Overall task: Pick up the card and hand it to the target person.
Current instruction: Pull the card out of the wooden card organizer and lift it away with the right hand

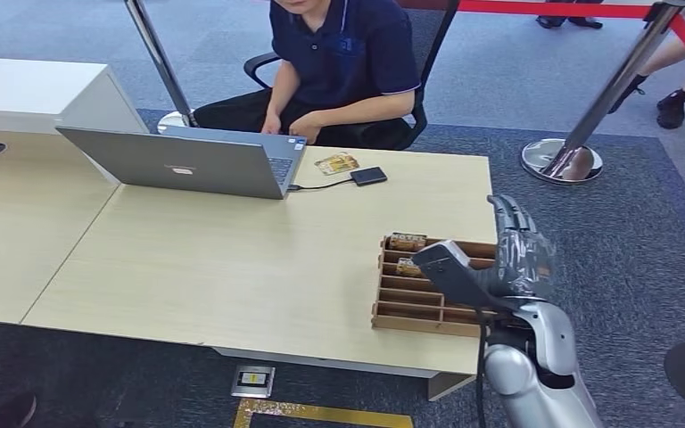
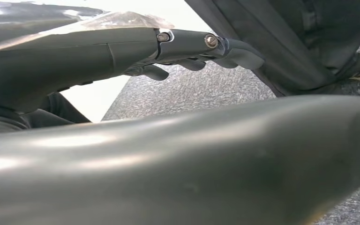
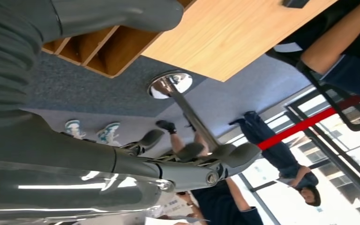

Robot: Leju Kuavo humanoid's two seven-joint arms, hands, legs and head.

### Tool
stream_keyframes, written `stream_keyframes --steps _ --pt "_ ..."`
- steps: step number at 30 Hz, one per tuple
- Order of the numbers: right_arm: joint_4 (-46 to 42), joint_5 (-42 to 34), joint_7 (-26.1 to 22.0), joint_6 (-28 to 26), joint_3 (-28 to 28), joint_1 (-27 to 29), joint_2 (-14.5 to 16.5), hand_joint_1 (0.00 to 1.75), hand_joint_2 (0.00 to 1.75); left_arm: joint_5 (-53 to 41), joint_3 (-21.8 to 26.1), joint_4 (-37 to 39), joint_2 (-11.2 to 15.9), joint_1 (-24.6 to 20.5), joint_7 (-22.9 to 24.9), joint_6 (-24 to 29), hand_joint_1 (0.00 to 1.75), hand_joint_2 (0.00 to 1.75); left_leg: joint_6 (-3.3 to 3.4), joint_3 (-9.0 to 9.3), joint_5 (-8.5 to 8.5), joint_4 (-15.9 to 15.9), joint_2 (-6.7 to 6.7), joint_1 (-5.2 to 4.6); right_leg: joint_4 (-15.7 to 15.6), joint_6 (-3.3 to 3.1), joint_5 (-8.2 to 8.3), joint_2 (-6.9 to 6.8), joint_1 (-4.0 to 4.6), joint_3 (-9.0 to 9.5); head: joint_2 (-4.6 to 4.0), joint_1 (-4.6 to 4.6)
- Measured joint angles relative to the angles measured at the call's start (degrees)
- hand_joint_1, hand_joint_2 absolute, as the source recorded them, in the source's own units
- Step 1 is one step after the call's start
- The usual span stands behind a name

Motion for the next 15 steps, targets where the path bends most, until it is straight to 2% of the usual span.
stream_keyframes --steps 8,11,15 --pt "1.8 4.5 3.4 0.5 2.1 0.0 0.0 0.64 1.75 -0.4 -0.1 0.0 0.0 0.0 0.0 -0.1 0.00 0.00 0.00 0.00 0.00 0.0 0.00 0.00 0.0 0.00 0.00 0.00 0.00 0.00 0.00 0.00" --pt "2.4 5.5 4.1 0.8 3.0 0.0 0.3 0.68 1.75 -0.5 -0.1 0.0 0.0 0.0 0.0 -0.1 0.00 0.00 0.00 0.00 0.00 0.0 0.00 0.00 0.0 0.00 0.00 0.00 0.00 0.00 0.00 0.00" --pt "3.2 6.4 4.8 1.4 4.1 0.0 1.0 0.63 1.75 -0.6 -0.1 0.0 0.0 0.0 0.0 -0.2 0.00 0.00 0.00 -0.01 0.00 0.0 0.00 0.00 0.0 0.00 0.00 0.00 0.00 0.00 0.00 0.00"
